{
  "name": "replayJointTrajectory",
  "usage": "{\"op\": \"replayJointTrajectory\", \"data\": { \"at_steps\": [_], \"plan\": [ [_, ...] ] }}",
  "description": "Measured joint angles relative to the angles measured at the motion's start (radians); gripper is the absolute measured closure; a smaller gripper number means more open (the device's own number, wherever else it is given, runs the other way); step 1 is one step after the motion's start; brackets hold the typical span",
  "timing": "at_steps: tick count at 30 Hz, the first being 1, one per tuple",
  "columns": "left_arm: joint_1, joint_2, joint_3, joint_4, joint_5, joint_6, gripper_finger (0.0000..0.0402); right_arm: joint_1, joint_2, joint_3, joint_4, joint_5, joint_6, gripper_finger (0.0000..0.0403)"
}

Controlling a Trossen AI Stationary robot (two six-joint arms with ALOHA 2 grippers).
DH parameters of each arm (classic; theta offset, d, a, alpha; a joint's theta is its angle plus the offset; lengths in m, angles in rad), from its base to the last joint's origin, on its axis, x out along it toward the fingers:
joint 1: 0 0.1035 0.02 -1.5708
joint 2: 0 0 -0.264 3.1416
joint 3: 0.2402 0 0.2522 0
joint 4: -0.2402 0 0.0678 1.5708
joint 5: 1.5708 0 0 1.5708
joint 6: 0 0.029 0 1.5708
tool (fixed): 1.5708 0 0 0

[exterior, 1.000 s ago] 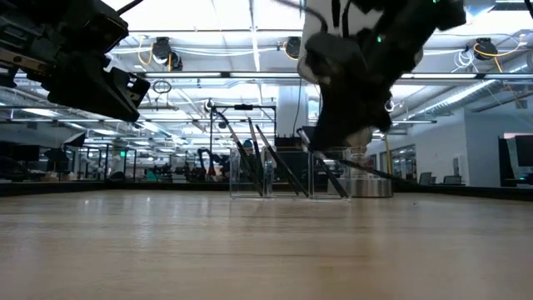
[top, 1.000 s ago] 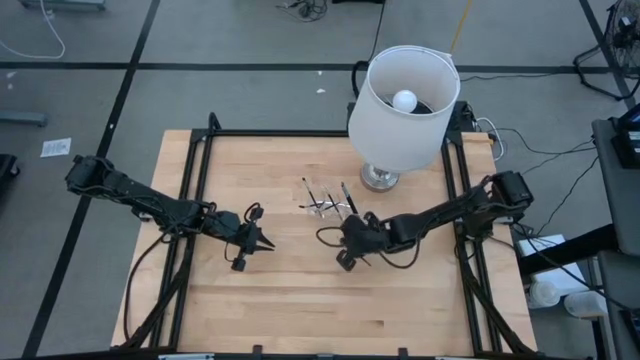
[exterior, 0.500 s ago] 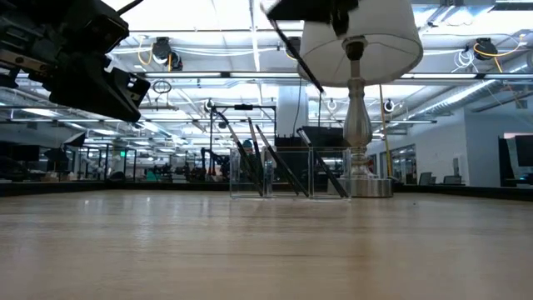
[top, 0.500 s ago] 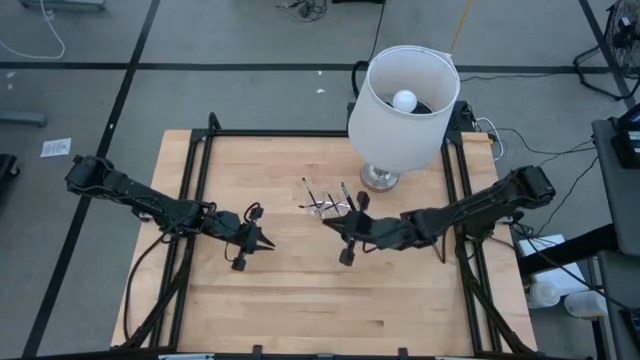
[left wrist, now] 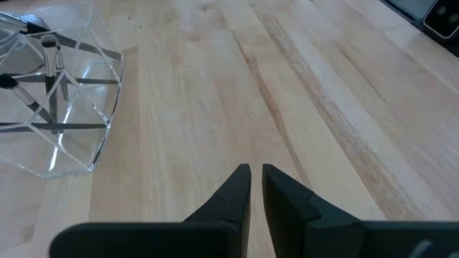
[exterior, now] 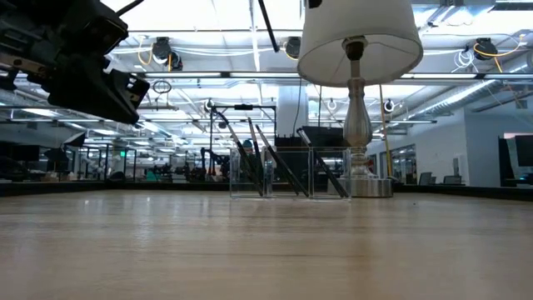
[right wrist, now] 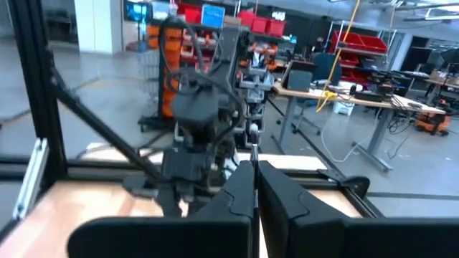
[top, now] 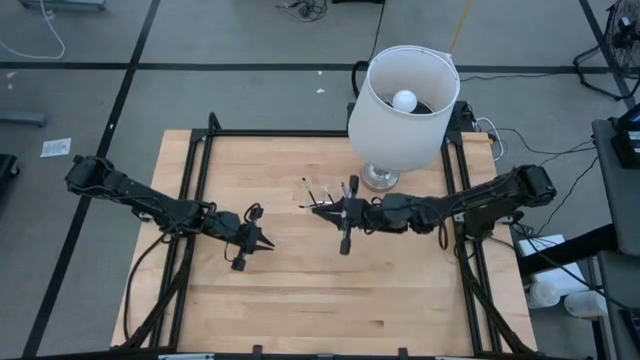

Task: Pick & Place Makeup Brushes
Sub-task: Put the black eyeshadow brush into the transparent organizer

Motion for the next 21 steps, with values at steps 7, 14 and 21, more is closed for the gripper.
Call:
{"op": "replayJointTrajectory", "data": {
  "at_steps": [7, 14, 21],
  "plan": [
    [0.0, 0.0, 0.0, -0.015, 0.0, 0.026, 0.0355, 0.009, 0.002, -0.13, 0.103, -0.001, -0.068, 0.0402],
    [0.0, 0.0, 0.0, -0.041, -0.001, 0.074, 0.0355, 0.012, -0.041, -0.27, 0.298, -0.001, -0.117, 0.0402],
    [0.006, 0.0, 0.0, 0.054, -0.03, 0.116, 0.0355, 0.01, -0.075, -0.288, 0.254, 0.0, -0.109, 0.0402]
  ]
}}
